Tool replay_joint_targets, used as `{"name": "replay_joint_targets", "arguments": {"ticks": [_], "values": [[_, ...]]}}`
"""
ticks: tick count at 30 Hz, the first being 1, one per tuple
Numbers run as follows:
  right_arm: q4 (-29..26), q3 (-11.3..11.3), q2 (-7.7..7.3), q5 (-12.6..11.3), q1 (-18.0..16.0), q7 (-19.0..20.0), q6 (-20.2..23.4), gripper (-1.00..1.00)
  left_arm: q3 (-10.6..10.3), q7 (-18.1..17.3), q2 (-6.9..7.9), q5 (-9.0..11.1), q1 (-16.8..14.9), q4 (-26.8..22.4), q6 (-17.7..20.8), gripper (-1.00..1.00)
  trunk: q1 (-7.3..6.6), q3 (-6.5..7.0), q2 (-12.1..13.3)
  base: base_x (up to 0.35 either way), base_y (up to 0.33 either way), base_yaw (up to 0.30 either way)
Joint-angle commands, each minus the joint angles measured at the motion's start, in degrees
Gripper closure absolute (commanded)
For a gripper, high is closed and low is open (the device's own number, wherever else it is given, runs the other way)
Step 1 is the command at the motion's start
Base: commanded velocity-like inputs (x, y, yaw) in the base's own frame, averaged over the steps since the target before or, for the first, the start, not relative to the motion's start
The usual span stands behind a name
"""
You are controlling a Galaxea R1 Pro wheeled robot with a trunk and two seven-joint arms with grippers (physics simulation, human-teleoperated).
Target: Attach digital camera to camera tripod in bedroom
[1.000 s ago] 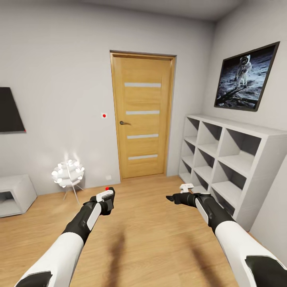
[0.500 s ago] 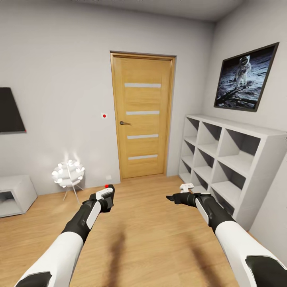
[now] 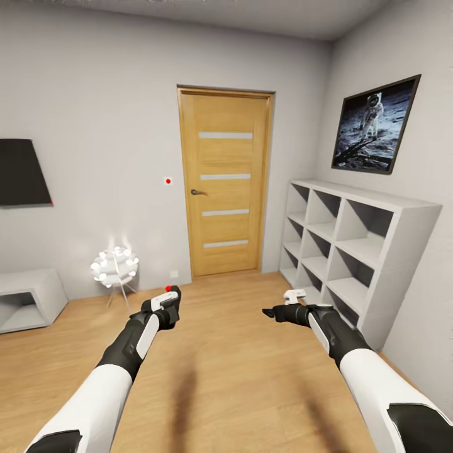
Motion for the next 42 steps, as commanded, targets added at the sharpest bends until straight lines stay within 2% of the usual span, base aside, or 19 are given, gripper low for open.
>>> {"name": "replay_joint_targets", "arguments": {"ticks": [1, 9, 12, 13, 15, 17, 18, 19, 22, 23, 24, 25, 27, 28, 30, 33, 36, 42], "values": [[-0.09, 0.03, 0.01, 0.17, -0.03, 0.16, 0.36, -1.0, 0.14, 0.35, -0.06, 0.57, -0.04, -0.1, 0.29, 1.0, -0.03, -0.09, -0.07, -0.345, 0.0, 0.0], [0.95, 0.02, -0.12, 0.12, -0.03, -0.06, 0.34, -1.0, -0.04, 0.37, -0.02, 0.62, -0.04, 0.83, 0.24, 1.0, -0.03, -0.09, -0.07, -0.264, 0.0, 0.0], [7.36, 0.01, -0.61, 0.35, -0.03, -0.42, -0.44, -1.0, -0.63, 0.39, 0.01, 0.52, -0.04, 2.47, 0.09, 1.0, -0.03, -0.09, -0.07, -0.045, 0.0, 0.0], [12.39, 0.06, -0.79, 0.41, -0.03, -0.58, -2.24, -1.0, -1.11, 0.51, 0.07, 0.52, -0.04, 3.4, 0.32, 1.0, -0.03, -0.09, -0.07, -0.017, 0.0, 0.0], [17.79, 0.11, -1.03, 0.38, -0.03, -0.65, -4.71, -1.0, -1.4, 0.57, 0.08, 0.78, -0.04, 4.83, 0.59, 1.0, -0.03, -0.09, -0.07, -0.011, 0.0, 0.0], [26.15, 0.2, -2.55, 0.36, -0.05, -0.74, -8.04, -1.0, -1.58, 0.58, 0.06, 0.82, -0.04, 10.63, 0.49, 1.0, -0.03, -0.09, -0.07, -0.004, 0.0, 0.0], [27.61, 0.21, -3.11, 0.38, -0.06, -0.76, -8.79, -1.0, -1.6, 0.6, 0.07, 0.78, -0.04, 12.66, 0.35, 1.0, -0.03, -0.09, -0.07, -0.003, 0.0, 0.0], [29.43, 0.24, -4.26, 0.37, -0.05, -0.72, -10.02, -1.0, -1.64, 0.72, 0.09, 0.74, -0.04, 16.98, 0.1, 1.0, -0.03, -0.09, -0.07, -0.002, 0.0, 0.0], [31.4, 0.3, -6.27, 0.36, 1.6, -0.75, -11.45, -1.0, -1.66, 0.82, 0.1, 0.7, -0.04, 25.68, -1.02, 1.0, -0.03, -0.09, -0.07, 0.0, 0.0, 0.0], [31.93, 0.32, -7.21, 0.37, 3.52, -0.77, -11.82, -1.0, -1.64, 0.84, 0.23, 0.81, -0.04, 29.84, -2.7, 1.0, -0.03, -0.09, -0.07, 0.0, 0.0, 0.0], [32.1, 0.33, -7.67, 0.39, 4.64, -0.78, -11.96, -1.0, -1.62, 0.85, 0.31, 0.88, -0.04, 31.83, -3.91, 1.0, -0.03, -0.09, -0.07, 0.0, 0.0, 0.0], [32.45, 0.39, -8.91, 0.52, 9.51, -0.9, -12.68, -1.0, -1.61, 1.04, 1.17, 1.15, 0.63, 36.8, -9.38, 1.0, -0.03, -0.09, -0.07, 0.0, 0.0, 0.0], [32.59, 0.43, -9.44, 0.55, 13.98, -1.65, -14.55, -1.0, -1.58, 1.02, 3.0, 1.41, 4.65, 38.67, -13.21, 1.0, -0.03, -0.09, -0.07, 0.0, 0.0, 0.0], [32.68, 0.44, -9.71, 0.5, 18.48, -3.64, -19.15, -1.0, -1.49, 0.91, 4.48, 1.75, 11.16, 39.49, -15.45, 1.0, -0.03, -0.09, -0.07, 0.0, 0.0, 0.0], [32.73, 0.45, -9.74, 0.47, 21.06, -4.89, -21.84, -1.0, -1.48, 0.87, 4.86, 1.86, 14.27, 39.72, -16.73, 1.0, -0.03, -0.09, -0.07, 0.0, 0.0, 0.0], [32.8, 0.45, -9.6, 0.4, 26.18, -7.3, -24.64, -1.0, -1.5, 0.87, 5.13, 1.99, 20.22, 39.93, -22.99, 1.0, -0.03, -0.09, -0.07, 0.0, 0.0, 0.0], [32.88, 0.45, -9.63, 0.3, 28.06, -9.37, -24.91, -1.0, -1.45, 0.86, 5.24, 2.05, 22.98, 40.02, -26.58, 1.0, -0.03, -0.09, -0.07, 0.0, 0.0, 0.0], [32.92, 0.45, -9.5, 0.29, 28.46, -10.85, -25.67, -1.0, -1.37, 0.8, 5.13, 3.16, 25.2, 39.99, -27.71, 1.0, -0.03, -0.09, -0.07, 0.0, 0.0, 0.0]]}}
